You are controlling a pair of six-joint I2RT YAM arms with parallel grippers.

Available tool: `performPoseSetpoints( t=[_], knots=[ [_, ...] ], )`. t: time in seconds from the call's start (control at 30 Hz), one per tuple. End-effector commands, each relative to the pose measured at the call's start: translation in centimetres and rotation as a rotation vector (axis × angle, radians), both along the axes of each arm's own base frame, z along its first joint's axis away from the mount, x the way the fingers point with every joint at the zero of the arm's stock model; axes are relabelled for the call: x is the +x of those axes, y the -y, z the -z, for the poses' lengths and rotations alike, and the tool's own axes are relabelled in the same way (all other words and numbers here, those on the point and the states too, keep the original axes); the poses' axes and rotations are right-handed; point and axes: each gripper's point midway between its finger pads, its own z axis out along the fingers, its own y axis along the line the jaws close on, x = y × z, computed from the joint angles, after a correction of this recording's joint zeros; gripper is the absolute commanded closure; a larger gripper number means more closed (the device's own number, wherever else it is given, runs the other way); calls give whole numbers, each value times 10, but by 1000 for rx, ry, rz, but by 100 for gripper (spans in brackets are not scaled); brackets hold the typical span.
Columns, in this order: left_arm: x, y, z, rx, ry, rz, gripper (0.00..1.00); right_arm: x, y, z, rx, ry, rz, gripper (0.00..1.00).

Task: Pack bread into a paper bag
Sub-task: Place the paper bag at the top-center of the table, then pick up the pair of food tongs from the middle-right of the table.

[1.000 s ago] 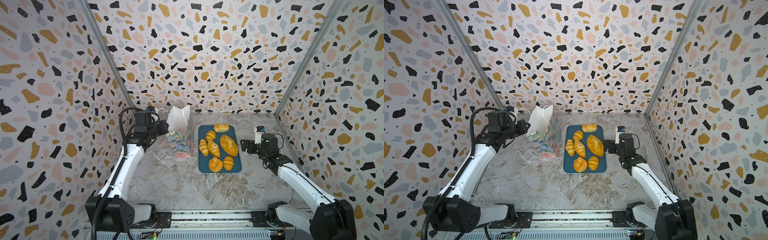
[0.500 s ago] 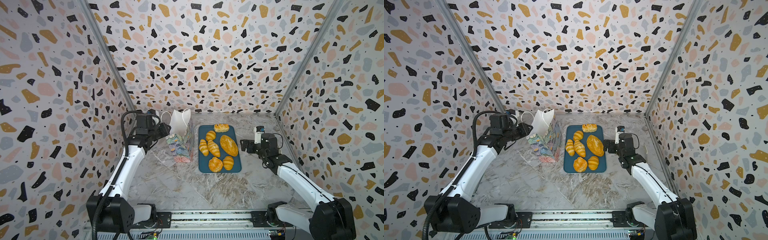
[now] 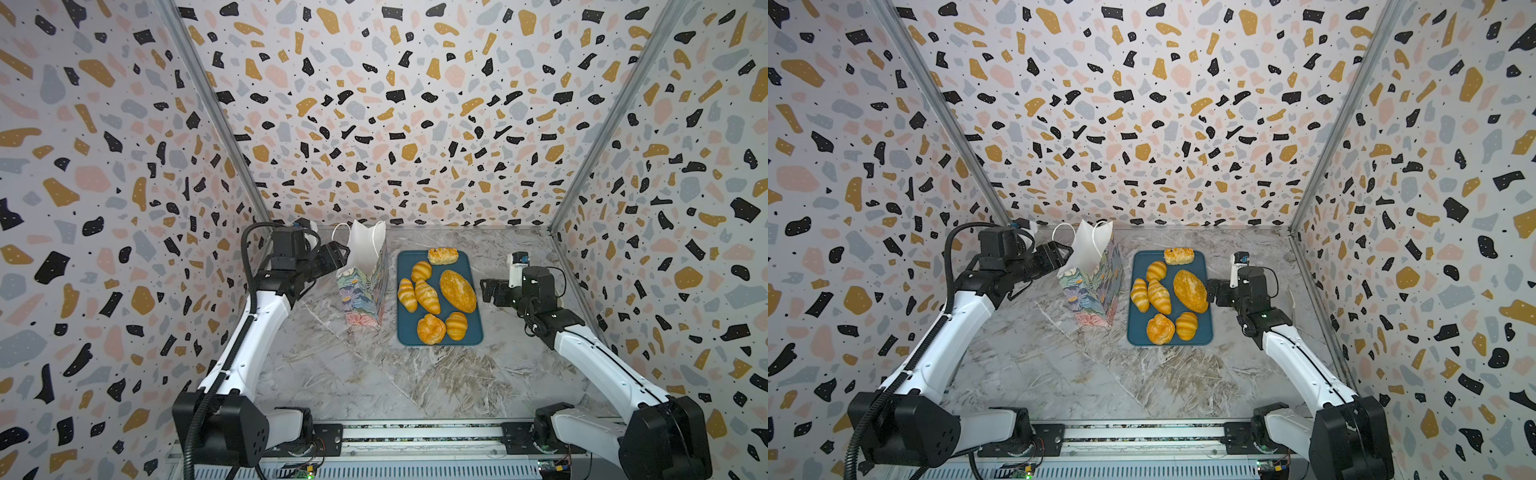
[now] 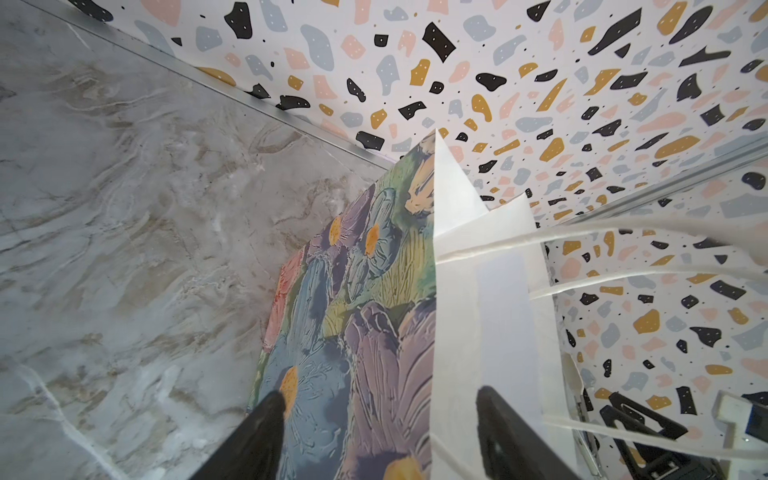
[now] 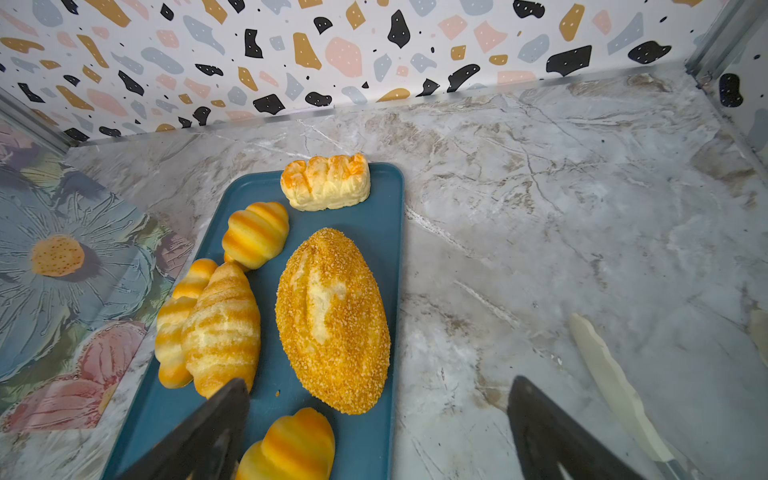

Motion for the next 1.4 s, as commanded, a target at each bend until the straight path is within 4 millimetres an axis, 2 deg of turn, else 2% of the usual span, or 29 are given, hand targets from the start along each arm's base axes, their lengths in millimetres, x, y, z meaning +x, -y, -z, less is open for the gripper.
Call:
performPoseSetpoints(
  t=[0.0, 0.37, 0.57, 0.67, 0.93, 1.07, 1.17, 1.37],
  knots=[
    [3, -5, -37, 24, 91, -11, 18, 1, 0, -17, -3, 40, 1, 1],
    [16, 1, -89, 26, 205, 29, 0, -5, 7, -34, -47, 52, 11, 1],
    [22, 3, -93, 55, 235, 54, 1, -20, 14, -58, -90, 145, -3, 1],
    [25, -1, -92, 85, 244, 42, 1, -25, 18, -59, -122, 157, -3, 1],
    [27, -19, -105, 163, 282, -39, 1, -22, 40, -46, -283, 63, 24, 1],
    [23, -38, -108, 182, 283, -121, 1, -16, 68, -30, -362, -62, 62, 1],
    [19, -50, -105, 162, 275, -188, 1, -15, 90, -19, -347, -144, 90, 1],
    [6, -60, -95, 62, 293, -272, 1, -4, 118, -6, -339, -269, 107, 1]
  ],
)
